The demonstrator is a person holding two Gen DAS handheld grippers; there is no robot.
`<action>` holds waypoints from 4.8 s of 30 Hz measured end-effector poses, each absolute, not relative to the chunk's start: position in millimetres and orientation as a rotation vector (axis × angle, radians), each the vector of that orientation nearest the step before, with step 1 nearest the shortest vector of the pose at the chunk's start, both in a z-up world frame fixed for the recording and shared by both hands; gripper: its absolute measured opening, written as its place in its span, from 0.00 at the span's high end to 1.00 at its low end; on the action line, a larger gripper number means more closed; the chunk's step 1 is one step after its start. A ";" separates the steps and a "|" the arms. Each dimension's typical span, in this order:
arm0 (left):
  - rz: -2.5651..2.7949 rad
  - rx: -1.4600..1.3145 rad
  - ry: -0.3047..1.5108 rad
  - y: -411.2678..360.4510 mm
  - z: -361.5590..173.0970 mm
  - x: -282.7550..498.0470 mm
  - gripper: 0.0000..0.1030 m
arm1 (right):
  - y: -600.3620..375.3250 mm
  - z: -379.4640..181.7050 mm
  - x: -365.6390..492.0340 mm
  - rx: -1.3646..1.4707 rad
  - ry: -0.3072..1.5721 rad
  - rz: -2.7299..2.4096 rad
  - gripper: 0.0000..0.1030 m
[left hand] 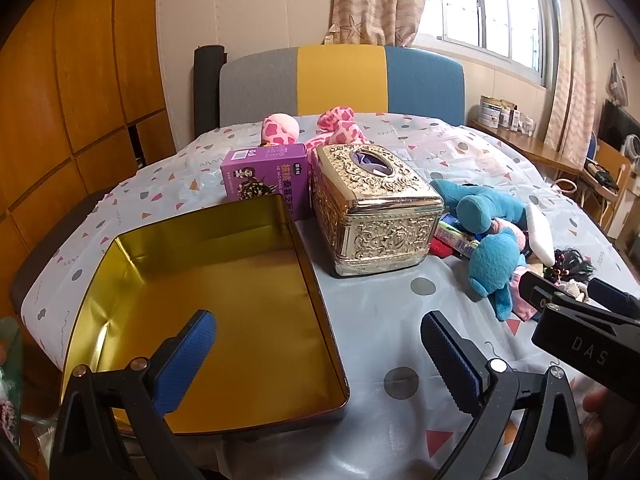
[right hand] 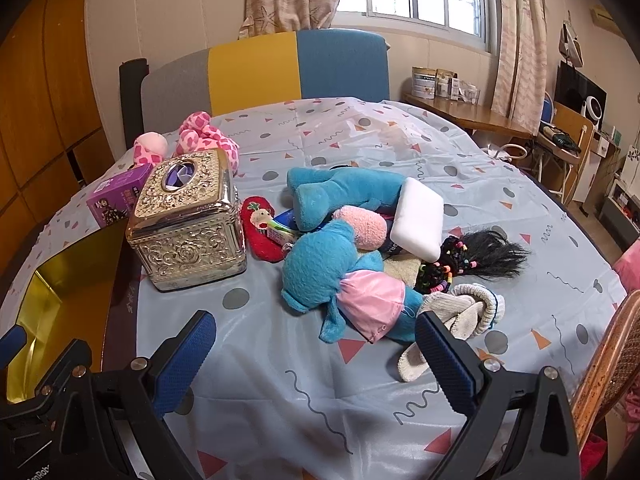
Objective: Organize soft objects
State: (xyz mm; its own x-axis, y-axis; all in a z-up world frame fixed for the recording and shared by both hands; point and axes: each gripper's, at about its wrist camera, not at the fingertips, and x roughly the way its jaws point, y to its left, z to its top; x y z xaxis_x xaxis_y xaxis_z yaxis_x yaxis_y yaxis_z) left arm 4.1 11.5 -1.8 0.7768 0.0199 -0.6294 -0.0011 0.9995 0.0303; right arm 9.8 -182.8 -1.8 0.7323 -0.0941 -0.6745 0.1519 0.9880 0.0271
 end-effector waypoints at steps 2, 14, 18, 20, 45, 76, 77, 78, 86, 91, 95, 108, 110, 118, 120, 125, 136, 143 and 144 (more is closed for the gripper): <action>0.010 0.033 0.685 10.6 -2.4 5.1 0.00 | -184.0 -2.1 10.8 0.083 0.739 -0.137 0.01; 0.007 0.042 0.688 7.4 -3.0 4.9 0.00 | -187.0 -0.1 9.3 0.086 0.732 -0.139 0.01; 0.006 0.042 0.687 7.0 -2.9 4.7 0.00 | -186.5 1.0 8.8 0.086 0.733 -0.139 0.01; 0.006 0.042 0.686 6.3 -2.8 4.2 0.00 | -186.8 1.5 8.4 0.086 0.731 -0.140 0.01; -0.026 0.087 0.688 -6.2 -1.9 3.5 0.00 | -218.6 13.6 7.1 0.134 0.693 -0.208 0.01; -0.491 0.258 0.840 -111.7 -10.7 57.5 0.09 | -348.9 20.7 -7.0 0.462 0.666 -0.311 0.01; -0.507 0.259 0.856 -115.4 -12.1 62.4 0.11 | -349.7 20.0 -7.1 0.473 0.664 -0.299 0.01; -0.523 0.259 0.873 -120.0 -13.7 67.9 0.13 | -350.1 19.6 -7.0 0.478 0.661 -0.294 0.01; -0.529 0.173 0.971 -149.4 -34.9 113.6 0.22 | -354.4 11.6 -2.3 0.540 0.678 -0.246 0.01; -0.498 0.170 0.949 -166.8 -43.5 135.1 0.27 | -352.8 10.7 1.0 0.541 0.686 -0.230 0.01; -0.512 0.160 0.979 -172.5 -60.0 146.2 0.54 | -352.6 10.5 1.1 0.539 0.686 -0.231 0.01; -0.526 0.025 0.875 -100.2 -17.2 99.3 0.57 | -348.7 9.6 4.3 0.521 0.709 -0.247 0.04; -0.518 0.015 0.844 -85.6 -8.1 89.9 0.57 | -345.8 8.6 6.6 0.501 0.726 -0.239 0.06; -0.461 -0.044 0.773 -25.6 17.3 64.0 0.56 | -346.1 5.1 16.4 0.505 0.820 -0.261 0.09; -0.440 -0.071 0.762 -8.2 21.8 60.6 0.56 | -345.8 4.4 20.2 0.532 0.847 -0.264 0.09; -0.365 -0.137 0.736 40.2 31.3 56.4 0.55 | -329.6 -13.8 42.6 0.501 1.002 -0.292 0.09; -0.070 -0.266 0.756 154.6 14.8 59.9 0.52 | -313.3 -69.4 82.7 0.410 1.242 -0.401 0.51; 0.041 -0.290 0.812 177.6 -10.7 87.5 0.50 | -299.1 -76.8 84.5 0.345 1.236 -0.386 0.72; 0.050 -0.283 0.822 177.0 -14.2 94.2 0.50 | -298.0 -77.6 84.0 0.341 1.233 -0.387 0.72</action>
State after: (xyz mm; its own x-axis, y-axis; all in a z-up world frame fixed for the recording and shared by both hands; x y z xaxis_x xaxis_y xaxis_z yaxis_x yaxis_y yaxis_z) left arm 94.2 177.0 -14.2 0.6818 -0.0649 -0.7287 -0.1534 0.9612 -0.2291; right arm 84.0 -298.0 -77.6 0.2824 -0.1009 -0.9540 0.4623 0.8857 0.0432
